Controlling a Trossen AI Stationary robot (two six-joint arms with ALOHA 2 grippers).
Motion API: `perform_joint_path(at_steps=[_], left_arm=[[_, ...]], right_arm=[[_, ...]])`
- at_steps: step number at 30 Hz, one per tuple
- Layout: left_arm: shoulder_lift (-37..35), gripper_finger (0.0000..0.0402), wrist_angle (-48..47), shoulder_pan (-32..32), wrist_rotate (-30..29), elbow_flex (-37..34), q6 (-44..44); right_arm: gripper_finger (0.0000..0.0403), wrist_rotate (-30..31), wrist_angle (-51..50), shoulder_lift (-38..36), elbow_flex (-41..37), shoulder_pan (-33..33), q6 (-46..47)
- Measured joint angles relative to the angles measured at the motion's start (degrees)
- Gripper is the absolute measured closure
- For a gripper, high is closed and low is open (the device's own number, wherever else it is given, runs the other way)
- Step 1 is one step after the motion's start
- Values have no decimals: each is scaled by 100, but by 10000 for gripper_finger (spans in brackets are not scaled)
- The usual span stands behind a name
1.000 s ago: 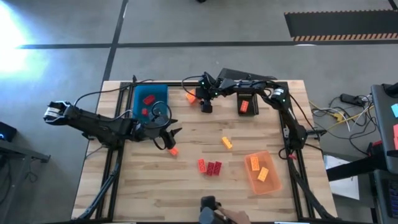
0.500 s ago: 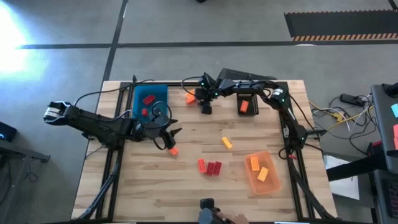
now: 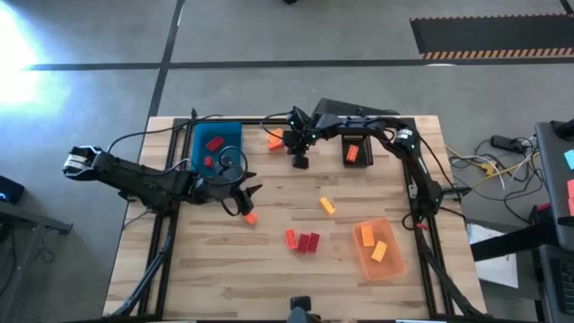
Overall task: Sort & place blocks by color
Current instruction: Put the orange game piece into the black bin
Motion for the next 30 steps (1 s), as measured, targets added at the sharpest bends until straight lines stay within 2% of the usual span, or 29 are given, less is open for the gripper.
perform_joint_path(at_steps=[5, 14, 22, 30], left_arm=[[37, 219, 375, -49, -25, -144, -389], [354, 219, 2428, -310, -3, -793, -415], [431, 219, 2554, -310, -3, -779, -398], [431, 219, 2571, -313, -3, -794, -435]], right_arm=[[394, -26, -250, -256, -30, 237, 78], [394, 5, -196, -468, -83, 854, 431], [394, 16, 133, -468, -103, 1383, 434], [394, 22, 725, -468, -209, 1478, 462]])
